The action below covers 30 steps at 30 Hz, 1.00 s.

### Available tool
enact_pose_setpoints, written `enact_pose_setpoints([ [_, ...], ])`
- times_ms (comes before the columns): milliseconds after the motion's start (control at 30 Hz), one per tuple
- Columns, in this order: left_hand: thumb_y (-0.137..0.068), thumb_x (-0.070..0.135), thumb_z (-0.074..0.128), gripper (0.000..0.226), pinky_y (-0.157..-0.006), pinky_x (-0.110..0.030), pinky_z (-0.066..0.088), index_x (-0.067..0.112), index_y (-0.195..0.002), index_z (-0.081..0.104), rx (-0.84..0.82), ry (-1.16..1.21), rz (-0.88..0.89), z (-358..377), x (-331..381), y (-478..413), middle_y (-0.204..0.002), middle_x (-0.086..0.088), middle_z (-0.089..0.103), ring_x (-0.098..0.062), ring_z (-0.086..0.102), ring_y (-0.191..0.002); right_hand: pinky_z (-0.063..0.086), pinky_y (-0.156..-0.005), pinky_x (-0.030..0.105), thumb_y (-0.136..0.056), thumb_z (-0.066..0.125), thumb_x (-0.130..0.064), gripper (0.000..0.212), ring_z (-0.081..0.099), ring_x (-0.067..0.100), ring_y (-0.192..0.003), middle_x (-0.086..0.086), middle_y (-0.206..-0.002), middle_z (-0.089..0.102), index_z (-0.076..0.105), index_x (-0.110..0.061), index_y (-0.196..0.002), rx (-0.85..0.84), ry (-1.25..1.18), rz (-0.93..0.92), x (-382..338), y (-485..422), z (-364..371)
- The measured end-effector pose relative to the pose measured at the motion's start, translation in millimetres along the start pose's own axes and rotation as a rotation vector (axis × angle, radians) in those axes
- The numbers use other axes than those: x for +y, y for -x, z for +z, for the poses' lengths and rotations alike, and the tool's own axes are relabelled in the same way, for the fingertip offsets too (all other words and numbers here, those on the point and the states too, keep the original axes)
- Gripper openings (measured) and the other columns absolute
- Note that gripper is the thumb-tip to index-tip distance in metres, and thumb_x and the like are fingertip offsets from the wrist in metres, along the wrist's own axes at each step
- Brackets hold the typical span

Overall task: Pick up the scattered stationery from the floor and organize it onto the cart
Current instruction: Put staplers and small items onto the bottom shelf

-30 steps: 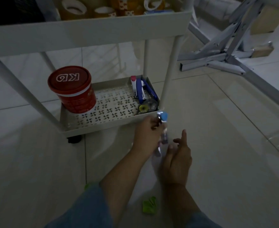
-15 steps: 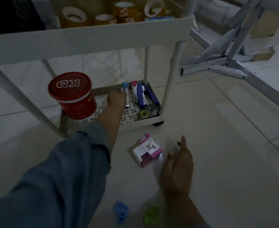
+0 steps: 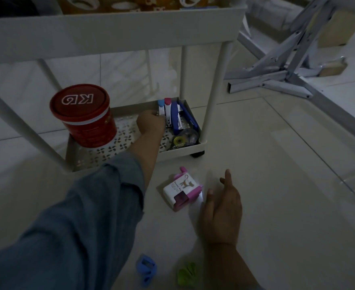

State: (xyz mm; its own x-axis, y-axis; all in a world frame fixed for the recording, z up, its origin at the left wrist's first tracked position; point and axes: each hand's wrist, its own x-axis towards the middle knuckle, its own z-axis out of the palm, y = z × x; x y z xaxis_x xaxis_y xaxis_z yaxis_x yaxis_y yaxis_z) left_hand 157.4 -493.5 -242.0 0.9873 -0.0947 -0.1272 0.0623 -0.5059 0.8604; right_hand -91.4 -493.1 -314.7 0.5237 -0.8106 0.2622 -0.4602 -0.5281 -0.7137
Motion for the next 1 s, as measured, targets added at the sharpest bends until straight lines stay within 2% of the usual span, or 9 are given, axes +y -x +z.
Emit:
enact_pose_setpoints([
  [100, -0.084, 0.0, 0.059, 0.015, -0.081, -0.029, 0.045, -0.004, -0.093, 0.07, 0.059, 0.112, 0.004, 2, -3, 6, -0.103, -0.024, 0.066, -0.029, 0.061, -0.1, 0.04, -0.102, 0.048, -0.09, 0.037, -0.036, 0.062, 0.045, 0.021, -0.124, 0.003, -0.135, 0.05, 0.011, -0.033, -0.146, -0.004, 0.007, 0.016, 0, 0, 1],
  [233, -0.086, 0.004, 0.059, 0.012, -0.076, -0.027, 0.042, 0.0, -0.09, 0.069, 0.038, 0.102, 0.033, 4, -1, 6, -0.092, -0.014, 0.063, -0.021, 0.058, -0.091, 0.039, -0.103, 0.049, -0.088, 0.03, -0.043, 0.06, 0.045, 0.021, -0.125, 0.003, -0.135, 0.05, 0.011, -0.037, -0.145, -0.01, -0.012, 0.033, 0, -1, 1],
  [400, -0.093, 0.023, 0.052, 0.028, -0.078, -0.021, 0.037, 0.007, -0.115, 0.058, 0.062, 0.116, 0.07, -8, 10, 24, -0.115, -0.01, 0.061, -0.022, 0.056, -0.106, 0.035, -0.108, 0.047, -0.089, 0.032, -0.039, 0.059, 0.041, 0.021, -0.128, 0.003, -0.139, 0.047, 0.024, -0.027, -0.146, -0.019, -0.017, 0.083, -3, -2, -1],
  [533, -0.093, 0.014, 0.052, 0.028, -0.078, -0.004, 0.037, 0.004, -0.119, 0.056, 0.066, 0.195, 0.352, -41, 8, 90, -0.111, 0.002, 0.055, -0.01, 0.05, -0.102, 0.03, -0.11, 0.033, -0.091, 0.04, -0.027, 0.051, 0.042, 0.022, -0.125, 0.008, -0.135, 0.049, 0.037, -0.014, -0.14, 0.016, -0.059, 0.102, -3, -3, 1],
  [633, -0.092, 0.009, 0.053, 0.025, -0.087, 0.003, 0.031, 0.005, -0.117, 0.057, -0.023, 0.166, 0.465, -69, -20, 158, -0.114, 0.003, 0.054, -0.006, 0.046, -0.108, 0.023, -0.107, 0.023, -0.089, 0.041, -0.014, 0.043, 0.042, 0.03, -0.124, 0.019, -0.131, 0.05, 0.05, -0.001, -0.129, -0.055, -0.039, 0.131, 0, 2, -5],
  [700, -0.093, 0.01, 0.052, 0.027, -0.088, 0.003, 0.028, 0.009, -0.119, 0.057, -0.108, 0.113, 0.439, -89, -46, 200, -0.12, 0.001, 0.054, -0.005, 0.044, -0.111, 0.017, -0.112, 0.025, -0.091, 0.04, -0.006, 0.042, 0.033, 0.031, -0.135, 0.019, -0.143, 0.04, 0.047, 0.0, -0.133, -0.234, 0.023, 0.154, 6, 11, -21],
  [833, -0.09, 0.018, 0.053, 0.029, -0.096, -0.022, 0.038, 0.011, -0.118, 0.057, -0.212, 0.014, 0.407, -119, -95, 275, -0.118, 0.003, 0.054, -0.013, 0.049, -0.113, 0.014, -0.113, 0.023, -0.096, 0.039, -0.006, 0.043, 0.027, 0.025, -0.14, 0.013, -0.151, 0.029, 0.041, -0.006, -0.139, -0.536, 0.142, 0.105, 18, 50, -71],
  [900, -0.09, 0.016, 0.054, 0.029, -0.094, -0.019, 0.037, 0.011, -0.118, 0.056, -0.331, 0.037, 0.336, -122, -110, 315, -0.115, 0.006, 0.051, -0.013, 0.049, -0.112, 0.028, -0.106, 0.025, -0.094, 0.043, -0.01, 0.036, 0.044, 0.029, -0.128, 0.018, -0.139, 0.047, 0.054, -0.002, -0.127, -0.562, 0.131, 0.111, 18, 75, -102],
  [1000, -0.092, 0.01, 0.054, 0.03, -0.088, -0.018, 0.037, 0.017, -0.121, 0.054, -0.559, -0.033, 0.253, -118, -121, 372, -0.116, 0.008, 0.052, -0.013, 0.052, -0.109, 0.036, -0.089, 0.015, -0.087, 0.047, -0.006, 0.028, 0.06, 0.03, -0.103, 0.017, -0.111, 0.064, 0.066, -0.002, -0.107, -0.38, 0.045, 0.148, 22, 116, -155],
])
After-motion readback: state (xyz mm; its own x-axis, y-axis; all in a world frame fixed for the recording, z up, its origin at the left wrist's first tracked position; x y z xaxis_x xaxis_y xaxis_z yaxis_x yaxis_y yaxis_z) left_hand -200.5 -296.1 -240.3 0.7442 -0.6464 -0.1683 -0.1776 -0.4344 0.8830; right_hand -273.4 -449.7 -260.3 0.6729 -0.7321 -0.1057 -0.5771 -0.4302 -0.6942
